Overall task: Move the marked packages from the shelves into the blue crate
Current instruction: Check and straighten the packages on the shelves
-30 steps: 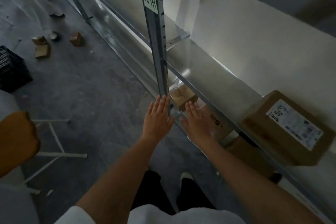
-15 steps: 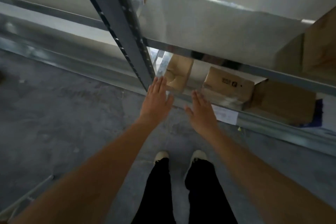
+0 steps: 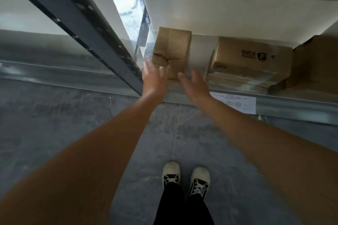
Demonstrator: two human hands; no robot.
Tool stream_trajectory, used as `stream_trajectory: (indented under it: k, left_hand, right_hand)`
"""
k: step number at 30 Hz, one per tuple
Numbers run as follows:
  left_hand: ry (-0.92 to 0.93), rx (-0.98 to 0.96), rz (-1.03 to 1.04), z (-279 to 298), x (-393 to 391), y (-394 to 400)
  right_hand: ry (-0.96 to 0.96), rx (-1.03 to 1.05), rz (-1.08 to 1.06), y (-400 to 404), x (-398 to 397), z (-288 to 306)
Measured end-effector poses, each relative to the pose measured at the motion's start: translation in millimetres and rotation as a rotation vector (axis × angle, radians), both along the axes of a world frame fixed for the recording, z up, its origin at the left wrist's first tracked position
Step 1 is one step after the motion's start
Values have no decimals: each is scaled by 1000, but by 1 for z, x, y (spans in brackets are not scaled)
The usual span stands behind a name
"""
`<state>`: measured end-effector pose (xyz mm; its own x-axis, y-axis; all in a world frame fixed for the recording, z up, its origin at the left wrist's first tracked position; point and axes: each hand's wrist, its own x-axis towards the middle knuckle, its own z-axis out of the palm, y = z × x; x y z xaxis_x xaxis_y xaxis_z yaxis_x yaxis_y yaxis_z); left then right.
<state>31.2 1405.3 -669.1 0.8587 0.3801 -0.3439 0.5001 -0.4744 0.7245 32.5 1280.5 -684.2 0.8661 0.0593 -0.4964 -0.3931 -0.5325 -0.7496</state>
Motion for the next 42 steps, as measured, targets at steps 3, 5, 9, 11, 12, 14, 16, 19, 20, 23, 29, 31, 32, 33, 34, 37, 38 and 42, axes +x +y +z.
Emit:
stream_trajectory:
  k: [3,5,9,11,12,14,16,19,20,23,29,31,32,33,34,37,38,42]
  left_hand:
    - [130,-107,119,-7,7,8]
    - [114,-193,232,-1,7,5]
    - [-83,-475,411,32,-7,0]
    - [-115,-560,449,50,-11,0]
    - [-126,-616,466,57,-12,0]
    - [-157,-696,480,68,-15,0]
    - [-182,-666,430,73,-20,-2]
    - [-171,-622,352,73,-29,-5]
    - [-160,-618,338,73,-31,-5]
    - [-102,-596,318,69,-31,-4]
    - [-31,-605,187,52,-32,0]
    - [-8,-538,132,47,-30,0]
    - [-5,-505,119,44,-27,1]
    - [-5,-486,117,42,-23,1]
    - [-8,-482,118,40,-19,1]
    - [-22,-504,85,37,-4,2]
    - [-23,-496,70,35,2,4]
    - [-27,-376,13,21,26,11]
  right_hand:
    - [94,106,-65,6,16,-7]
    - [112,161,-121,4,18,-3]
    - [-14,251,-234,-20,10,28]
    - [-29,322,-252,-32,7,47]
    - [-20,379,-269,-36,6,56]
    - [2,474,-307,-40,1,70]
    - [2,492,-342,-42,-3,80]
    - [22,527,-399,-41,-9,82]
    - [26,527,-396,-40,-11,82]
    - [36,526,-366,-38,-18,76]
    - [-6,459,-332,-34,-24,61]
    - [2,454,-373,-35,-21,56]
    - [21,455,-401,-36,-19,53]
    - [44,460,-412,-36,-16,49]
    - [70,471,-394,-34,-12,46]
    - [126,468,-258,-23,6,40]
    - [125,439,-220,-19,15,38]
    - [15,186,-50,-7,48,26]
